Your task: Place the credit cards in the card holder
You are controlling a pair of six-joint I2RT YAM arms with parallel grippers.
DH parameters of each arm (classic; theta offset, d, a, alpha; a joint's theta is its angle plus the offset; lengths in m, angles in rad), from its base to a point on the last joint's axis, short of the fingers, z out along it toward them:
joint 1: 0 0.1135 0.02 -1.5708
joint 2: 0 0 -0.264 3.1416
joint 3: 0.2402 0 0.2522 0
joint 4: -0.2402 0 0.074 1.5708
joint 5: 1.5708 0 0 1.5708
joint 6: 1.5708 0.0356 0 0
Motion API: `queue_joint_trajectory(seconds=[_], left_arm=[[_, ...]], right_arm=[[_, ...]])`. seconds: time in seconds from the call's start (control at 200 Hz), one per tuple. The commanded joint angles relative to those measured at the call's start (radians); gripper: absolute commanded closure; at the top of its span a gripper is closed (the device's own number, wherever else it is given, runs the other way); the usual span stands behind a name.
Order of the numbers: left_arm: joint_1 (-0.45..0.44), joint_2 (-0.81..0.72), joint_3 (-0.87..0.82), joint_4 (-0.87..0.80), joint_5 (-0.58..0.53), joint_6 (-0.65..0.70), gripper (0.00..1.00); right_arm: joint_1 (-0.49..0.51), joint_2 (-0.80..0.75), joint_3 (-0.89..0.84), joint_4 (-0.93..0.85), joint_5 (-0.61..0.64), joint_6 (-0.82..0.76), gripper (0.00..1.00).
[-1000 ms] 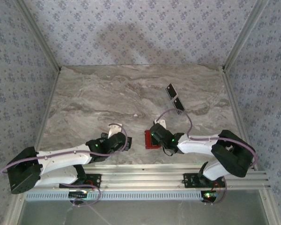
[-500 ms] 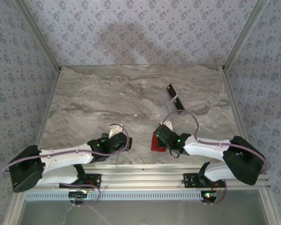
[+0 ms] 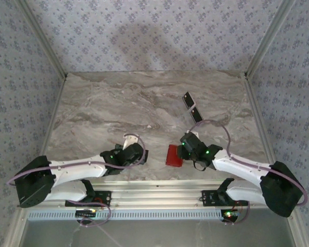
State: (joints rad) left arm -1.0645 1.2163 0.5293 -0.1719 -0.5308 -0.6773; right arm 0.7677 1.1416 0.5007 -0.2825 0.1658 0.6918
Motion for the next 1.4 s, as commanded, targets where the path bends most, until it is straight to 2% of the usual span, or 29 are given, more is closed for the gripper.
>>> queue_joint_trajectory(seconds=[0.0, 0.08, 0.205, 0.31, 0.475, 0.979, 1.394], left_arm=[[0.031, 0.009, 0.023, 0.029, 0.023, 0.021, 0.00], [0.046, 0.012, 0.020, 0.042, 0.039, 0.032, 0.00], [0.057, 0.025, 0.021, 0.058, 0.056, 0.039, 0.00], [0.058, 0.039, 0.021, 0.070, 0.066, 0.040, 0.00], [0.058, 0.058, 0.021, 0.087, 0.075, 0.036, 0.00], [0.058, 0.086, 0.028, 0.109, 0.086, 0.038, 0.00], [0.058, 0.090, 0.028, 0.111, 0.086, 0.038, 0.00]], right_arm=[[-0.027, -0.012, -0.045, -0.035, -0.091, 0.029, 0.49], [-0.041, -0.014, -0.066, 0.001, -0.115, 0.037, 0.54], [-0.048, -0.018, -0.066, 0.036, -0.122, 0.035, 0.73], [-0.048, -0.039, -0.050, 0.028, -0.117, 0.034, 0.83], [-0.047, -0.053, -0.005, -0.003, -0.116, 0.010, 0.84], [-0.040, 0.075, 0.051, 0.057, -0.135, -0.024, 0.94], [-0.015, 0.116, 0.066, 0.066, -0.124, -0.034, 0.94]])
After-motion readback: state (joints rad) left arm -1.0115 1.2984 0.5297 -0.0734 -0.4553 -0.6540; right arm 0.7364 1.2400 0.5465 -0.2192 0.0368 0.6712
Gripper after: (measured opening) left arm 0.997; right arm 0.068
